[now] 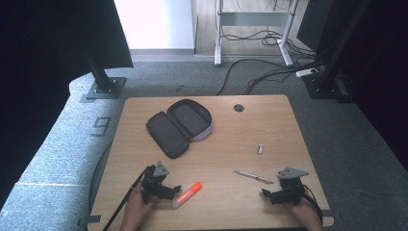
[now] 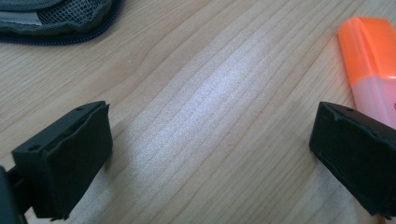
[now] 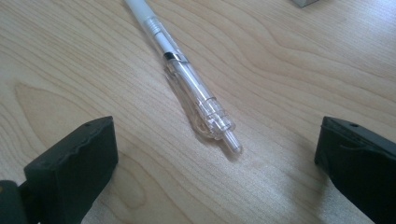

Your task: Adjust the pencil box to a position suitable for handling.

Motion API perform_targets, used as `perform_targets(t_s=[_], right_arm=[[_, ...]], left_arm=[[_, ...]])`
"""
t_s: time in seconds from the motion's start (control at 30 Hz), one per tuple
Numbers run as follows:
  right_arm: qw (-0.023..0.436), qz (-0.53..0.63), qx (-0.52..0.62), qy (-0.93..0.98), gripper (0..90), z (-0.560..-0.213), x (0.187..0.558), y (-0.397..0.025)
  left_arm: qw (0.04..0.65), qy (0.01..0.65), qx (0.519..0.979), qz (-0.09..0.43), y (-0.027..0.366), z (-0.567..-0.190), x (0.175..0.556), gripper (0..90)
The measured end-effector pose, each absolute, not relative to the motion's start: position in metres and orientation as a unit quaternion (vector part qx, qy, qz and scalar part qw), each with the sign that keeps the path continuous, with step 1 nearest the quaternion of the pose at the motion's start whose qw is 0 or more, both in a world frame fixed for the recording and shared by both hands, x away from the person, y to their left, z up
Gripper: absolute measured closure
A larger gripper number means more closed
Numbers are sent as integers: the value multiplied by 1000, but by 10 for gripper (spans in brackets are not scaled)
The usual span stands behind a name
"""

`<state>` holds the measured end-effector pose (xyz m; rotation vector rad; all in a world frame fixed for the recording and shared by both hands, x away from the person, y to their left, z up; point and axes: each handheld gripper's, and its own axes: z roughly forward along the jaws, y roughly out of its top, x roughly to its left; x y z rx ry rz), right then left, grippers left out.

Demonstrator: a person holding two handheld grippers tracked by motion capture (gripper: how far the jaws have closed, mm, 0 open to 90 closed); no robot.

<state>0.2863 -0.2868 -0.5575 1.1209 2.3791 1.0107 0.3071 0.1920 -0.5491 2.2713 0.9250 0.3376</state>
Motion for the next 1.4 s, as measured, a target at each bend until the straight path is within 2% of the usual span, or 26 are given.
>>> perform_targets(t_s=[0.83, 1.07, 1.4], right_arm=[[160, 354, 392, 834, 0, -557, 287, -287], [160, 354, 392, 834, 0, -557, 287, -287], [160, 354, 392, 834, 0, -557, 287, -287]], left_arm=[[323, 364, 864, 133, 190, -548, 305, 0], [319, 372, 863, 121, 194, -545, 306, 32], [353, 372, 851, 116, 201, -532, 307, 49]])
